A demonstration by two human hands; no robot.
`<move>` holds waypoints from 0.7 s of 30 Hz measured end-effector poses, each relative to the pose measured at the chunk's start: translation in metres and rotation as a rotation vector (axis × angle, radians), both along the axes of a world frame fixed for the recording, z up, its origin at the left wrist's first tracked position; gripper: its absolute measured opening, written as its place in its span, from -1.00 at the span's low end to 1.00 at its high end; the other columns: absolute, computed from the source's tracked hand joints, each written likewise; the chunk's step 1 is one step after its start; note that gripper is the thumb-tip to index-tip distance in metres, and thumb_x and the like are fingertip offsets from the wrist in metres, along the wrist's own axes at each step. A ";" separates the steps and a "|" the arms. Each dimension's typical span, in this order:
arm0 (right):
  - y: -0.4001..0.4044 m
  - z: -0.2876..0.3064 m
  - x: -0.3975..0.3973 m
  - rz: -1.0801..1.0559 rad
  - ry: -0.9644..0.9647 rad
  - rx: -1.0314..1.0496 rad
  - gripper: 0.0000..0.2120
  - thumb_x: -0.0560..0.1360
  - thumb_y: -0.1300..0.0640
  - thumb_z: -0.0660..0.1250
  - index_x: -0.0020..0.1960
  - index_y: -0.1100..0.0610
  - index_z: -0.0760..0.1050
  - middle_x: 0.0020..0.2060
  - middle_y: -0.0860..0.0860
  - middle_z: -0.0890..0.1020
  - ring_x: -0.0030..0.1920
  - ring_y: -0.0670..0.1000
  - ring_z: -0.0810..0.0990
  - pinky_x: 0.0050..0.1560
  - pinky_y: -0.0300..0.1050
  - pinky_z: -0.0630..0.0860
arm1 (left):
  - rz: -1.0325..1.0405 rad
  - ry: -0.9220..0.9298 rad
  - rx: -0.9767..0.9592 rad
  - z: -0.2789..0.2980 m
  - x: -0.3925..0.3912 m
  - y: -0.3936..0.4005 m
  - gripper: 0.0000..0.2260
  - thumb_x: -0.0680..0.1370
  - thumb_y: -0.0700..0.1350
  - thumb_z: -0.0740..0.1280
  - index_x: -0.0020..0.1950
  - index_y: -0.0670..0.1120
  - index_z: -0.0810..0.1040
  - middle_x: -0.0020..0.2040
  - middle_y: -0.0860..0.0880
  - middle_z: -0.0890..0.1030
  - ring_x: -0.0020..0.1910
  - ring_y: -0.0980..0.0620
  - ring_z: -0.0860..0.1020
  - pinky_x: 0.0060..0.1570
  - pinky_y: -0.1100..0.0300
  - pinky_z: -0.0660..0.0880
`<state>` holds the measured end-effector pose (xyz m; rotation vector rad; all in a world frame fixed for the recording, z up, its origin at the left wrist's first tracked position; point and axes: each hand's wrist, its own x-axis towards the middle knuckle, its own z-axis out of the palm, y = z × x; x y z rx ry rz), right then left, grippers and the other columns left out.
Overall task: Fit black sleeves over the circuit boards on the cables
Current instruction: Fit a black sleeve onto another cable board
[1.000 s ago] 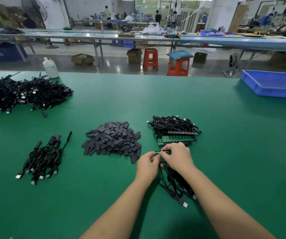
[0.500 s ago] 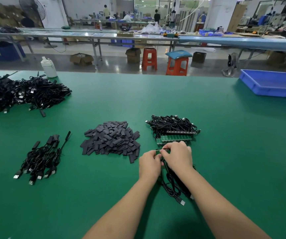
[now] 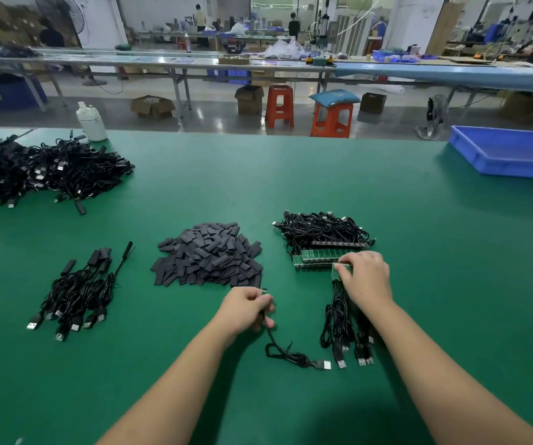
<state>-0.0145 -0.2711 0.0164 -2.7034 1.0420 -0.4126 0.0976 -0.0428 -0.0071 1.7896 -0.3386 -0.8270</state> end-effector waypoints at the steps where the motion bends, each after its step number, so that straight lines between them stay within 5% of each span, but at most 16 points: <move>1: 0.000 -0.002 -0.001 0.000 0.012 -0.018 -0.69 0.60 -0.10 0.29 0.26 0.00 0.55 0.26 -0.01 0.58 0.41 0.08 0.35 0.46 0.08 0.17 | -0.024 -0.021 0.021 -0.001 0.003 0.005 -0.82 0.63 -0.14 0.29 -0.04 -0.21 0.61 -0.15 -0.06 0.70 -0.30 -0.05 0.68 -0.44 0.23 0.47; 3: 0.007 -0.005 0.000 0.010 -0.035 -0.098 -0.66 0.58 -0.03 0.34 0.31 0.04 0.54 0.30 -0.01 0.56 0.46 0.09 0.33 0.53 0.10 0.05 | -0.035 -0.120 0.084 -0.002 0.010 0.012 -0.80 0.60 -0.06 0.34 -0.07 -0.18 0.64 -0.26 0.00 0.61 -0.36 -0.01 0.55 -0.34 0.23 0.44; 5: 0.024 -0.006 0.004 0.076 -0.157 -0.131 -0.74 0.57 0.05 0.36 0.23 0.08 0.59 0.17 0.01 0.63 0.31 0.08 0.49 0.46 0.09 0.27 | -0.028 -0.209 0.113 -0.002 0.015 0.017 -0.74 0.57 -0.01 0.38 -0.08 -0.21 0.62 -0.33 -0.02 0.44 -0.37 0.02 0.32 -0.31 0.22 0.30; 7: 0.049 -0.007 0.009 0.206 -0.189 0.076 -0.81 0.61 0.06 0.29 0.16 0.04 0.61 -0.01 -0.04 0.67 0.02 -0.05 0.59 0.14 -0.09 0.54 | -0.010 -0.219 0.058 0.000 0.019 0.018 -0.72 0.57 -0.01 0.39 -0.09 -0.25 0.60 -0.33 -0.03 0.42 -0.35 0.04 0.28 -0.30 0.21 0.25; 9: 0.077 -0.011 0.016 0.304 -0.090 0.394 -0.78 0.65 -0.01 0.20 0.18 -0.01 0.58 -0.03 -0.12 0.65 -0.08 -0.14 0.59 -0.04 -0.21 0.54 | 0.004 -0.221 -0.001 0.005 0.019 0.017 -0.73 0.56 -0.07 0.40 -0.07 -0.31 0.58 -0.30 -0.03 0.51 -0.35 0.07 0.37 -0.27 0.20 0.30; 14: 0.128 -0.027 0.028 0.240 -0.194 1.075 -0.70 0.69 -0.02 0.09 0.07 0.06 0.57 0.00 0.05 0.69 -0.08 -0.10 0.61 0.13 -0.12 0.53 | 0.087 -0.177 -0.133 0.010 0.019 0.014 -0.87 0.54 -0.17 0.42 -0.10 -0.24 0.60 -0.33 -0.06 0.55 -0.31 0.03 0.45 -0.30 0.17 0.38; 21: 0.134 -0.033 0.030 0.096 -0.285 1.114 -0.63 0.65 -0.08 0.17 0.07 0.18 0.60 -0.11 0.12 0.64 -0.04 0.07 0.62 0.24 0.12 0.51 | 0.157 -0.015 -0.272 0.009 0.021 0.017 -0.96 0.55 -0.20 0.41 -0.10 -0.16 0.61 -0.34 0.02 0.56 -0.40 0.13 0.45 -0.38 0.29 0.36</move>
